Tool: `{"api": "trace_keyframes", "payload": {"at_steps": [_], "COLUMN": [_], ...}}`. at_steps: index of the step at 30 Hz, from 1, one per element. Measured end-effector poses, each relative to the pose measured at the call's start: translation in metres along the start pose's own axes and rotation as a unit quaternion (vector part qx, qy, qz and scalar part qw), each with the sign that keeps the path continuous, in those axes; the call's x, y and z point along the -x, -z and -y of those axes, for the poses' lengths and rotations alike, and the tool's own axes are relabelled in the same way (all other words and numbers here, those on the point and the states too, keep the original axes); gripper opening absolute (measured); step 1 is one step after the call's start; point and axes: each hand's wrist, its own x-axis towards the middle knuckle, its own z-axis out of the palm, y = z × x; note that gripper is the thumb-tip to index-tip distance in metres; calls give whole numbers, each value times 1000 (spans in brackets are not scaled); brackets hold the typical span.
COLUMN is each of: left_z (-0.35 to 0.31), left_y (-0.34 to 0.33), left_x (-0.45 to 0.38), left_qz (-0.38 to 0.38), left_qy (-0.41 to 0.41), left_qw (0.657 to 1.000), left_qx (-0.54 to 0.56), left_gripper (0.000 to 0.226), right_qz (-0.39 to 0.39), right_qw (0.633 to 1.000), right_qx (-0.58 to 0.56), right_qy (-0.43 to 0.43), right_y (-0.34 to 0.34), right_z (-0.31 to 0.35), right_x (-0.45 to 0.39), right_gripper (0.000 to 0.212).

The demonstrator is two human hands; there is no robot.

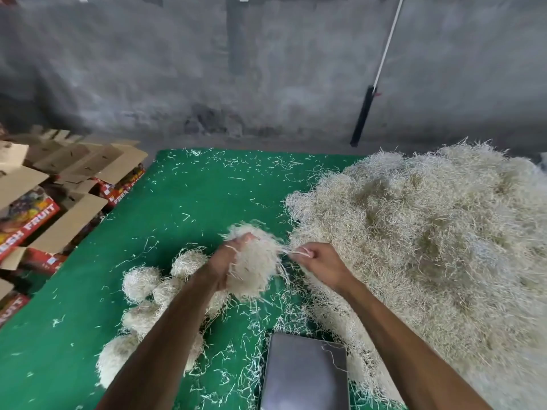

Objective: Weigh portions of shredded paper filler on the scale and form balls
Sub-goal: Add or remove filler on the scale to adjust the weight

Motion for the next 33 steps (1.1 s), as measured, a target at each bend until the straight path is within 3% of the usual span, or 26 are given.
{"api": "trace_keyframes", "payload": {"at_steps": [3,5,7,9,11,13,15,16,17,19,21,23,26,27,29,31,33], "left_z": [3,10,20,30,33,37,41,45,50,63,72,86,104,109,113,118,125], "left_y": [36,47,50,41,23,2,-19,-28,-37,-52,-66,-71,-60,-57,-58,-55,-51], "left_x": [-4,-6,-8,-5,-2,2,10,15,19,25,46,62,68,73,86,93,95], "left_qz": [-51,-89,-135,-140,-115,-81,-62,-48,-36,3,25,34,25,18,36,21,11], "left_qy": [19,15,35,63,80,69,51,44,43,52,50,83,85,87,97,137,147], "left_qw": [981,976,980,974,975,983,992,995,997,998,997,995,996,995,985,980,978], "left_qx": [187,196,140,169,174,148,101,78,53,32,47,51,-24,-55,-141,-140,-151], "left_gripper": [39,27,28,27,25,34,26,29,51,79,61,45,93,91,66,71,80], "right_qz": [-83,-157,-224,-237,-159,-105,-136,-155,-152,-70,17,35,7,-1,19,1,-82], "right_qw": [985,946,931,957,974,922,865,871,907,987,999,998,997,995,986,959,954], "right_qx": [-135,-262,-260,-113,102,341,470,462,392,146,35,35,-15,-8,108,268,286], "right_qy": [-62,-108,-125,-121,-122,-154,-109,-58,-6,21,-14,-27,-80,-102,-125,-95,-41], "right_y": [26,43,50,49,44,39,30,23,17,-2,-24,-42,-47,-45,-40,-36,-34], "right_z": [-35,-48,-51,-46,-41,-32,-23,-19,-16,-14,-21,-37,-62,-66,-72,-81,-85], "right_x": [-1,-4,-9,-13,-13,-6,6,15,27,54,80,101,123,131,146,157,163], "right_gripper": [29,37,38,39,55,67,63,60,57,57,72,90,99,107,111,94,86]}}
